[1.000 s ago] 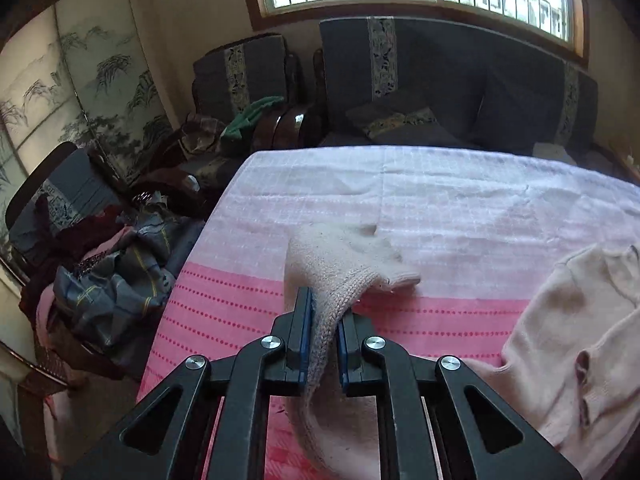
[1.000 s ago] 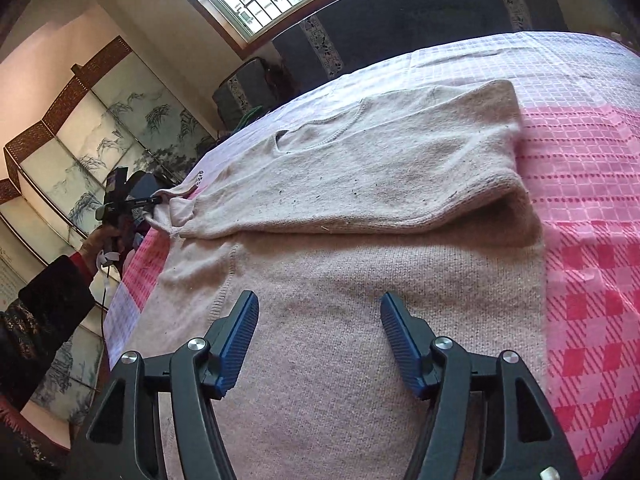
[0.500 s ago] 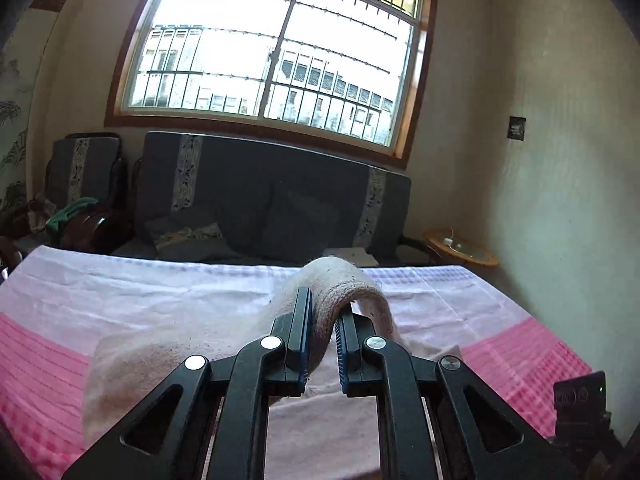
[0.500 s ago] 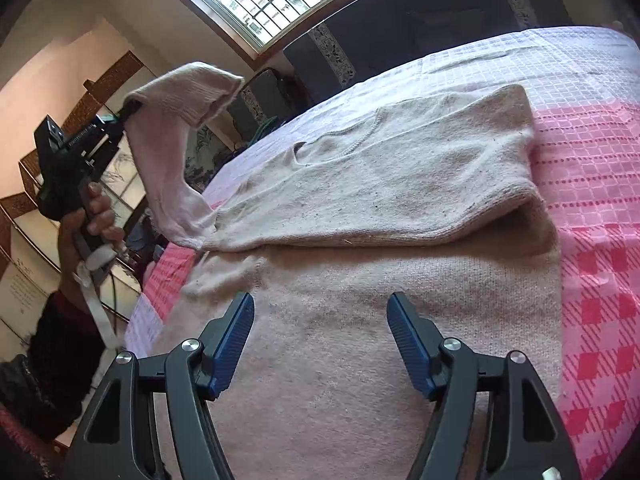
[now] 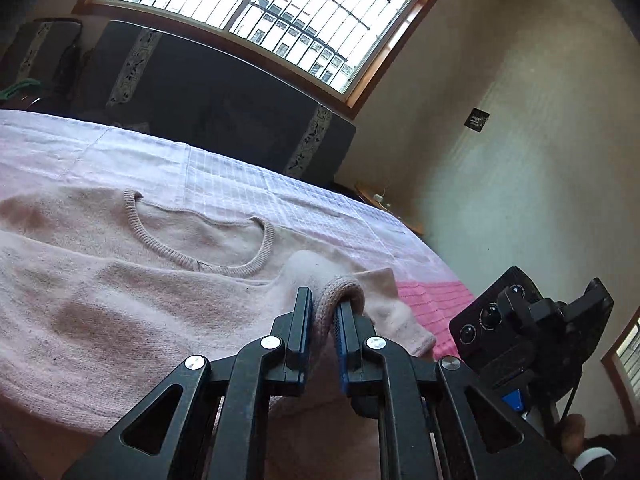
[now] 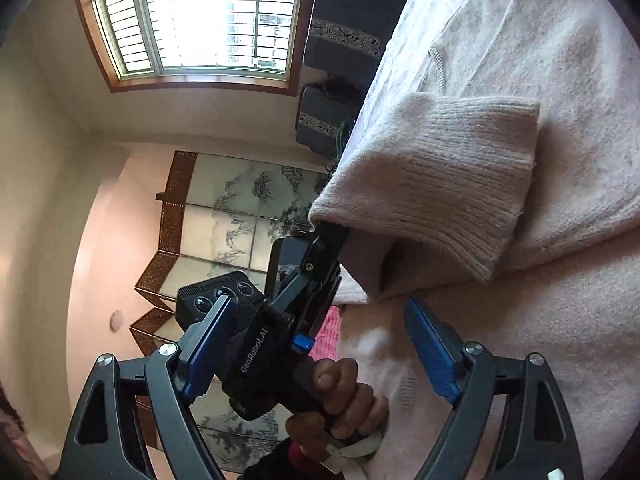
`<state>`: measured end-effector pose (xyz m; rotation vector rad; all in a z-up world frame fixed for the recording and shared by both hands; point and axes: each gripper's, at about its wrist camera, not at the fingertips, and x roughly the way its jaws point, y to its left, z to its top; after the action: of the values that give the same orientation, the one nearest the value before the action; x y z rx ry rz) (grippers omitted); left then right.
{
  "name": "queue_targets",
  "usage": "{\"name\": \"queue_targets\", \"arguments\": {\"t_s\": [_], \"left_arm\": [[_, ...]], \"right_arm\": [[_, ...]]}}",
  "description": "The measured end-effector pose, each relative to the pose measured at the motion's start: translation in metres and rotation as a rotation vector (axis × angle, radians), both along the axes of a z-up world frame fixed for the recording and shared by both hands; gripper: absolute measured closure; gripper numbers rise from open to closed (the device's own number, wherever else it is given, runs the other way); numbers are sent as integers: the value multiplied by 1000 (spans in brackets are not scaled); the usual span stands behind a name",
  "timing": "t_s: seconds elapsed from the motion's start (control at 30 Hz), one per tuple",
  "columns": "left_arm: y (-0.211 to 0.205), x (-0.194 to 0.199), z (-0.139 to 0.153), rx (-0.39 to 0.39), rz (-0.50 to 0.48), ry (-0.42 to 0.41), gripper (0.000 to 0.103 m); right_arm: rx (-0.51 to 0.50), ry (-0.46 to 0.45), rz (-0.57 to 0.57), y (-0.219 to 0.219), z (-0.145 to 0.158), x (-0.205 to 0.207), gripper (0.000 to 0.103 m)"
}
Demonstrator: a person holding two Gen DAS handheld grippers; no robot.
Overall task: Fold small clothes
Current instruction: 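Carry the sleeve across the back with the left tool and release, then grasp the sweater side edge with the right tool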
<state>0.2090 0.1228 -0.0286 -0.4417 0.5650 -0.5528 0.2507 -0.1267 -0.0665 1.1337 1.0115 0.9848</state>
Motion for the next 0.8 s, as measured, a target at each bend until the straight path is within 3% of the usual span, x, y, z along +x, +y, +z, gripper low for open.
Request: {"name": "queue_targets", "arguments": {"t_s": [0.27,0.33,0.37,0.4,0.43,0.5,0.53,0.63,0.67,0.8], "left_arm": [[-4,-1,-1,-21,-33,-5,91],[-2,1,-2,-32,-33,9,91],[0,2,-3,-38,-25,14,90],[3,2,-3,-48,-17,15,89],[5,1,-3,-56,-8,13,85],[12,-3,0,-60,31,-3,77],[17,-6,3,-70,53,-12,69],[40,-15,6,-123,162,-18,21],[51,-17,7,-131,211,-10,15],[104,-19,-2,-287,337,35,15]], "right_arm": [[6,148,-221,-4,-9,39,16],[-2,170,-278,-14,-12,46,23],[-39,153,-290,-19,-8,48,46],[-123,121,-293,-23,1,53,83],[-196,80,-292,-28,10,58,93],[-275,0,-304,-38,26,62,93],[-326,-46,-309,-43,36,63,94],[-443,-180,-301,-64,50,57,94],[-485,-189,-279,-67,47,56,94],[-649,-150,-244,-81,17,50,94]]}}
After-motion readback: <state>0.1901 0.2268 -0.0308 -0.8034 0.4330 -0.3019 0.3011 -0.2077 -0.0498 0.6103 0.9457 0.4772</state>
